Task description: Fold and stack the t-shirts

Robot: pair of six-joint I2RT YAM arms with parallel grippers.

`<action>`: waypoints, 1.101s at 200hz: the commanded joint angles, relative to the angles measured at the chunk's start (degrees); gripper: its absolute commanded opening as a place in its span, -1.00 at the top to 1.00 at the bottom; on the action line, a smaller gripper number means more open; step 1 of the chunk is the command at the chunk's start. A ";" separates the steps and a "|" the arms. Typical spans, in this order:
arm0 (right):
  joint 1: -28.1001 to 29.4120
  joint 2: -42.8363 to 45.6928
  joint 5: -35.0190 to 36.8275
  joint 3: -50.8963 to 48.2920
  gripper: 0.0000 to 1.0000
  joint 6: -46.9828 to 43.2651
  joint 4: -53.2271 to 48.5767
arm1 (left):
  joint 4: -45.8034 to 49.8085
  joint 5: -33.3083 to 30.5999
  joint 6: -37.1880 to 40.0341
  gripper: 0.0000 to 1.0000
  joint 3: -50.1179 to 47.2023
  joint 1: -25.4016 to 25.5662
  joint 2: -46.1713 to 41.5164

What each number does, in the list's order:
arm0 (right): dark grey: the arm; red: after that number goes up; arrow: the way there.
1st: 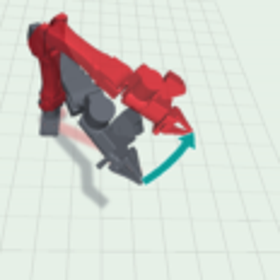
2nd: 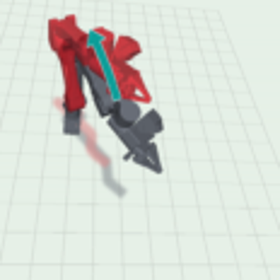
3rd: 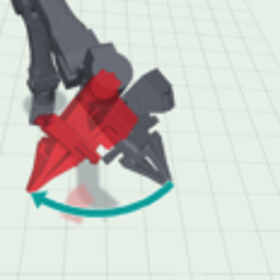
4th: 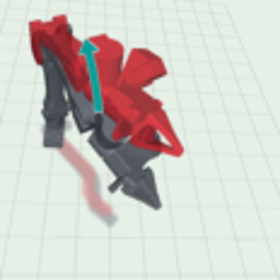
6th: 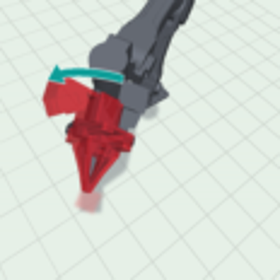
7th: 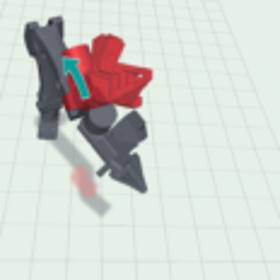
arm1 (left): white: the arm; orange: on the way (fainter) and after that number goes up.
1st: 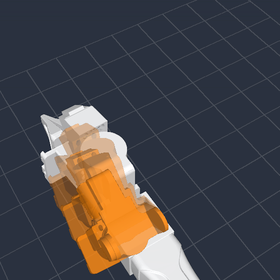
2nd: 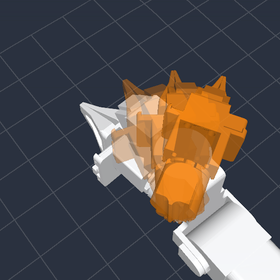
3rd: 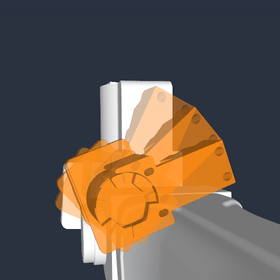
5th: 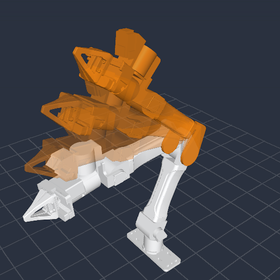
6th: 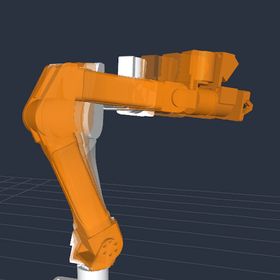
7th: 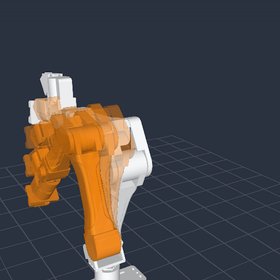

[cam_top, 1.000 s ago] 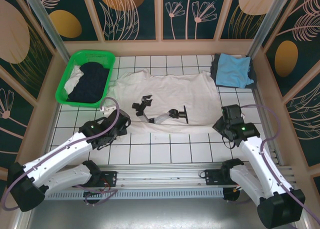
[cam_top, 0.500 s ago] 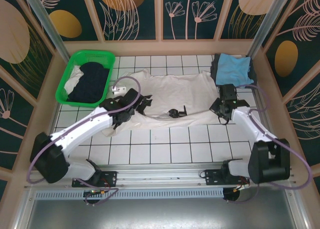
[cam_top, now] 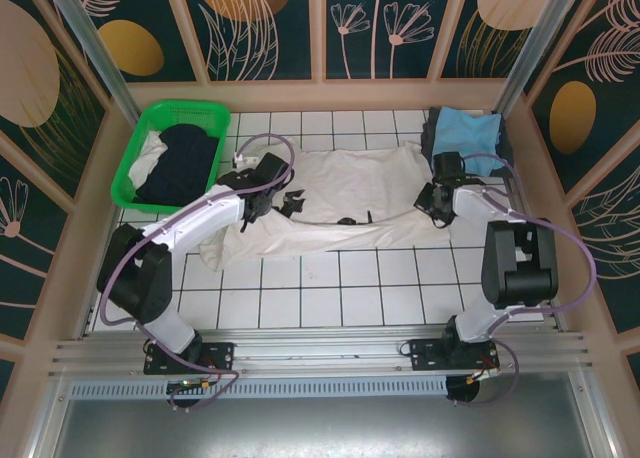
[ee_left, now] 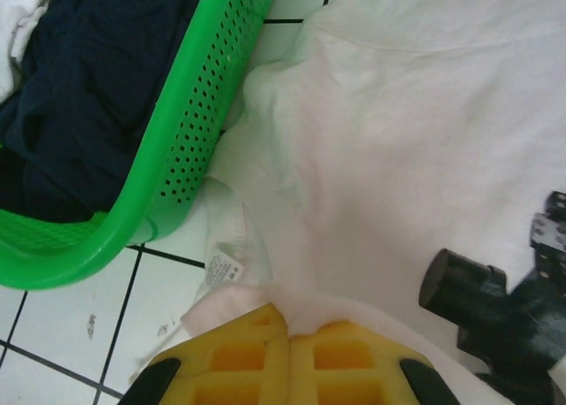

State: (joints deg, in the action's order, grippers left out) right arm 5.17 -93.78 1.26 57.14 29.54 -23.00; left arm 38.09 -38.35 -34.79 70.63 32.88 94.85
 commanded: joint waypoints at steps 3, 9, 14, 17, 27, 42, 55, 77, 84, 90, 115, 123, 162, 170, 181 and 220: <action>-0.51 -2.31 -0.01 3.24 0.79 -2.26 0.13 | -2.00 0.32 3.29 1.00 2.62 -1.78 2.78; -0.60 -2.82 0.64 3.73 0.75 -2.28 -0.27 | -2.05 0.54 3.46 1.00 3.10 -2.09 3.01; -0.64 -3.24 0.99 4.02 0.73 -2.39 -0.52 | -1.89 0.48 3.55 1.00 3.43 -2.24 5.03; -0.73 -3.46 0.96 4.17 0.72 -2.57 -0.55 | -1.81 0.40 3.58 1.00 3.72 -2.33 5.43; -0.93 -4.06 0.95 4.76 0.60 -3.05 -0.64 | -1.70 0.29 3.82 1.00 4.30 -2.80 6.70; -0.92 -4.87 1.93 5.88 0.40 -4.33 -1.44 | -1.42 0.94 4.37 1.00 5.63 -3.33 8.54; -0.95 -5.26 3.12 7.18 0.30 -6.23 -2.54 | -0.62 1.53 4.55 1.00 7.70 -3.68 10.55; -0.64 -3.31 7.32 8.30 0.20 -7.71 -4.71 | 1.42 1.37 4.40 0.49 11.42 -4.14 13.29; -0.40 -1.86 7.44 7.67 0.18 -7.75 -4.77 | 2.42 1.15 4.32 0.28 12.77 -4.14 13.73; 0.15 -0.18 7.59 6.61 0.13 -7.66 -4.52 | 3.15 0.88 4.22 0.12 13.53 -4.14 13.86; 4.25 7.48 7.06 -0.84 -0.05 -6.53 -2.09 | 5.04 1.91 3.13 -0.51 13.18 -4.14 11.00; 5.37 9.55 5.90 -3.80 -0.05 -6.04 -1.00 | 5.17 3.04 2.44 -0.58 11.74 -4.21 9.09; 5.46 14.84 5.00 -13.83 -0.20 -4.14 0.77 | -1.56 16.45 -1.29 -0.66 -7.84 -4.14 -5.26; 4.59 14.81 5.09 -14.61 -0.21 -4.14 0.54 | -3.16 18.80 -2.42 -0.64 -12.35 -4.06 -7.62; 3.19 14.08 4.81 -15.09 -0.20 -4.05 -0.12 | -5.15 21.47 -3.73 -0.61 -17.91 -4.13 -9.90; 0.96 10.77 6.34 -15.76 -0.16 -3.36 -0.10 | -8.44 21.74 -6.22 -0.54 -24.83 -4.19 -9.98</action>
State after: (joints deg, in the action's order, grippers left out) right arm 7.14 -81.21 5.80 42.22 24.80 -23.33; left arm 33.85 -18.92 -38.09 47.42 29.15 83.88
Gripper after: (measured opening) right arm 0.590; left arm 0.788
